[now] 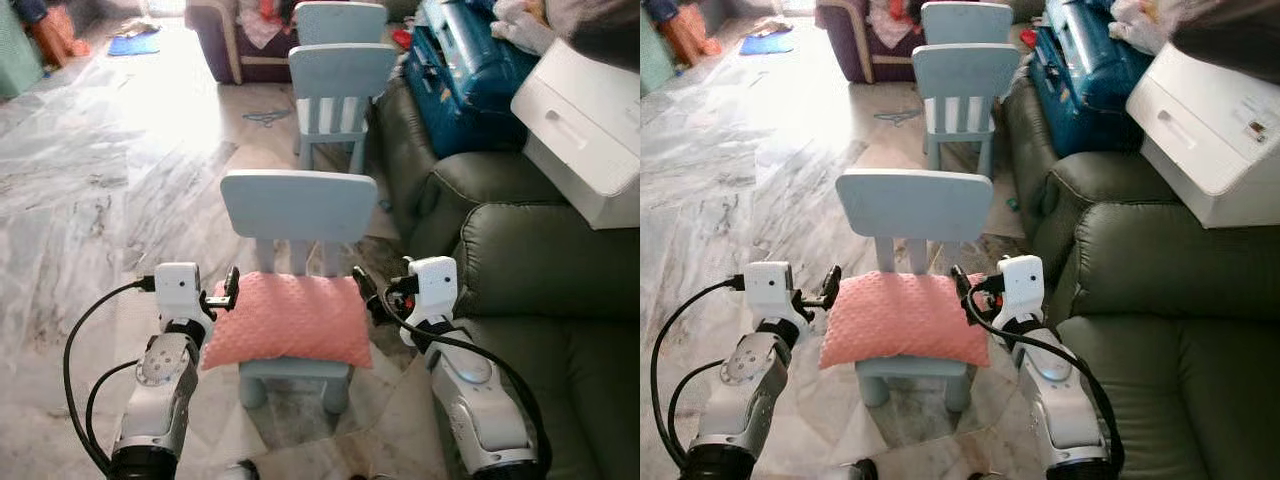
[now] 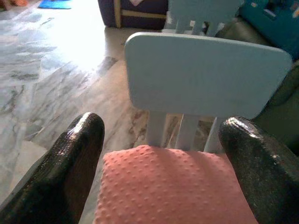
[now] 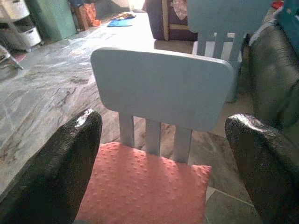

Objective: Move the pillow to the sofa

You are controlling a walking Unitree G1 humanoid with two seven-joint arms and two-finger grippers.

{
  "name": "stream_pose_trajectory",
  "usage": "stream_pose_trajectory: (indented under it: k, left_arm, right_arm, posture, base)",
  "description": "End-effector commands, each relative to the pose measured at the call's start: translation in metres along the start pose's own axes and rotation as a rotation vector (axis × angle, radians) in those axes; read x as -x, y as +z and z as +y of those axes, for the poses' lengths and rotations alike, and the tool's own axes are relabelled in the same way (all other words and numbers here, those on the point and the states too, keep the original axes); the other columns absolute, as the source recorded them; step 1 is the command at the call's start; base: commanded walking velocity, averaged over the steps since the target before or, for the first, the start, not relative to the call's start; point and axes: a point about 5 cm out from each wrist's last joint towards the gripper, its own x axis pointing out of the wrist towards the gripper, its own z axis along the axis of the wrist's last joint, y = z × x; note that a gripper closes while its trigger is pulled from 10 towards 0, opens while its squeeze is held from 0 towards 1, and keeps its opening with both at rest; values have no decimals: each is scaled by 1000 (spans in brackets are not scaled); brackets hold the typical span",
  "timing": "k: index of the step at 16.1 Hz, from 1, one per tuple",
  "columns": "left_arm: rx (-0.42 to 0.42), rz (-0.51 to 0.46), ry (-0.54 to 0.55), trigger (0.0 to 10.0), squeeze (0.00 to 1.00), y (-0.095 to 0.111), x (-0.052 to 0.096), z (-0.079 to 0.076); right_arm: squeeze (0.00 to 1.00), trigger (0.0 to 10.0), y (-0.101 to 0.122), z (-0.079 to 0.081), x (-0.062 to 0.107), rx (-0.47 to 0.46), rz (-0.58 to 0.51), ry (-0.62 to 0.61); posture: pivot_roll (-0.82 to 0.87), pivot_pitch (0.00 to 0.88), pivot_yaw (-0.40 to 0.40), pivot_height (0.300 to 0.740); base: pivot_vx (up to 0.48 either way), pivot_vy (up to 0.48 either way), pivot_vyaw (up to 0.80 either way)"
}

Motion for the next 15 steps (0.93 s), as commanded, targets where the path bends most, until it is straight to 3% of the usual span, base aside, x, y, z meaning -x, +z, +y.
stream_pose_trajectory:
  k: [1, 15]
  left_arm:
    - [-3, 11, 6, 10000, 0, -2, 2, 2]
    - [0, -14, -21, 10000, 0, 1, 3, 2]
  right_arm:
    - [0, 10000, 2, 2, -1, 6, -9, 14]
    - [0, 10000, 3, 1, -1, -12, -25, 8]
  posture:
    - [-110, 138, -17, 740]
    - [-105, 126, -15, 740]
  base:
    - [0, 0, 525]
    - [0, 0, 30]
